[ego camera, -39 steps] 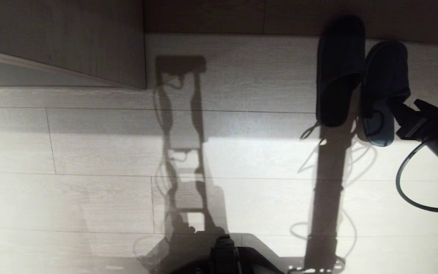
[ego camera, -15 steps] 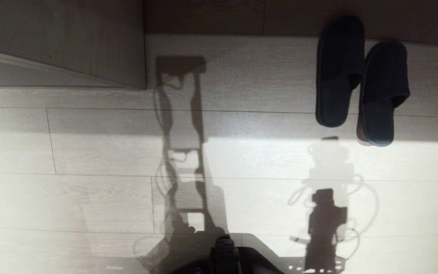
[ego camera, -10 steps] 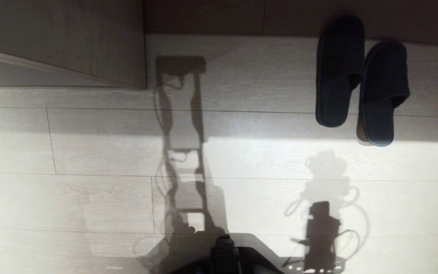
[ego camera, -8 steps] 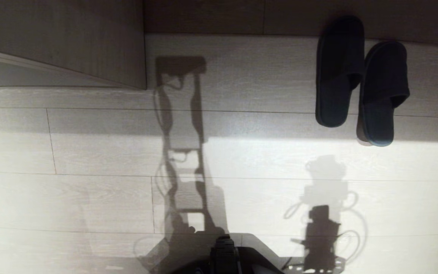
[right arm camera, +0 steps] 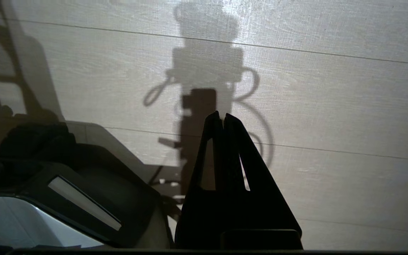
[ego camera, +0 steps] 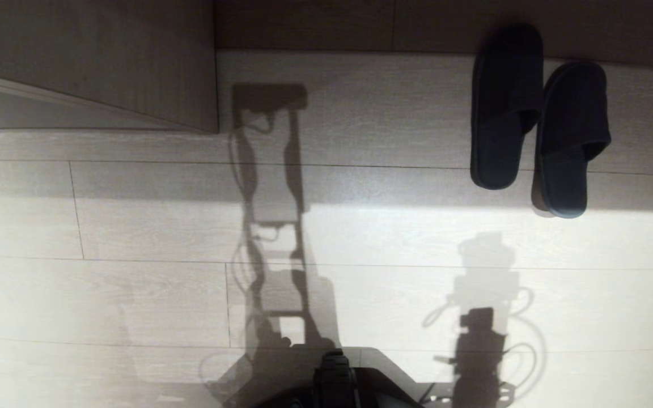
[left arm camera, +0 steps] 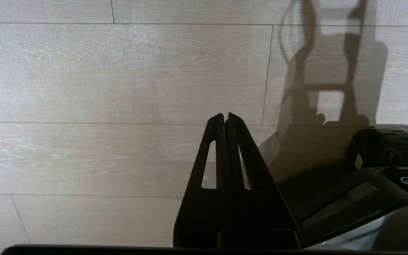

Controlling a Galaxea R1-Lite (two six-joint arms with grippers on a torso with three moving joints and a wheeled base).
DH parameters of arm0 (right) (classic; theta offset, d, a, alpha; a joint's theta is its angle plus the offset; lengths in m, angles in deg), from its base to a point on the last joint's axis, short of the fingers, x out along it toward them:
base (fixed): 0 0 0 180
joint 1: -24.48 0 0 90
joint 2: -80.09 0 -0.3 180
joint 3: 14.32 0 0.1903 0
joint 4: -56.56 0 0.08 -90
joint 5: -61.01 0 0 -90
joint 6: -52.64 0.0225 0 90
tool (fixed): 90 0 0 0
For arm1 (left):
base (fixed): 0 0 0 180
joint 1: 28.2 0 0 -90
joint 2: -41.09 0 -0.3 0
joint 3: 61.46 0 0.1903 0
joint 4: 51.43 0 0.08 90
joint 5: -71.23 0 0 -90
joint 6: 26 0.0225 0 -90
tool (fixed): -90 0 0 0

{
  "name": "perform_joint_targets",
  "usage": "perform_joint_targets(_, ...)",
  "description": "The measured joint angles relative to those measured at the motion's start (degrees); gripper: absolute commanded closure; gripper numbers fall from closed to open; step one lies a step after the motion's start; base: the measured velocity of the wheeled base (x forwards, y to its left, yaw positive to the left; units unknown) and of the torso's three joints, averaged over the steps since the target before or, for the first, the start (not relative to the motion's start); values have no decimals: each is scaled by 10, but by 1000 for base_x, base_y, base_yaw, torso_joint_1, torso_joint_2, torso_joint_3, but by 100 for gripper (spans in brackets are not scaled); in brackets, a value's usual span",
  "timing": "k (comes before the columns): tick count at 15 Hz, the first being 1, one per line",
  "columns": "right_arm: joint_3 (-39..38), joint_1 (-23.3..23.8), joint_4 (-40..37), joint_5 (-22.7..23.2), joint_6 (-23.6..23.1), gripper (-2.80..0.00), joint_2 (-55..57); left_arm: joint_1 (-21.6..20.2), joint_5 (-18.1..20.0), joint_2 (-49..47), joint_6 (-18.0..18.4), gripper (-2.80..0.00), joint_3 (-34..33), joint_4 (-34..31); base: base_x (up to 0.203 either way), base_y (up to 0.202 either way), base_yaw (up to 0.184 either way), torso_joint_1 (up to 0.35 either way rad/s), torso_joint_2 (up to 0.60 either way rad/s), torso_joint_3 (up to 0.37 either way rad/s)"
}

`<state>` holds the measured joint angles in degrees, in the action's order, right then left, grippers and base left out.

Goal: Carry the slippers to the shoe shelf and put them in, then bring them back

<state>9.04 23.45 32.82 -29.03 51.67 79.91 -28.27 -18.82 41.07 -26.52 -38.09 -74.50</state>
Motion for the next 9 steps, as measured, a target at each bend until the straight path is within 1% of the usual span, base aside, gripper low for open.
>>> perform_joint_targets(9, 0, 0, 0, 0, 1, 0, -1, 0, 0, 0, 0, 0, 0, -1, 0, 0, 0, 0, 0, 0)
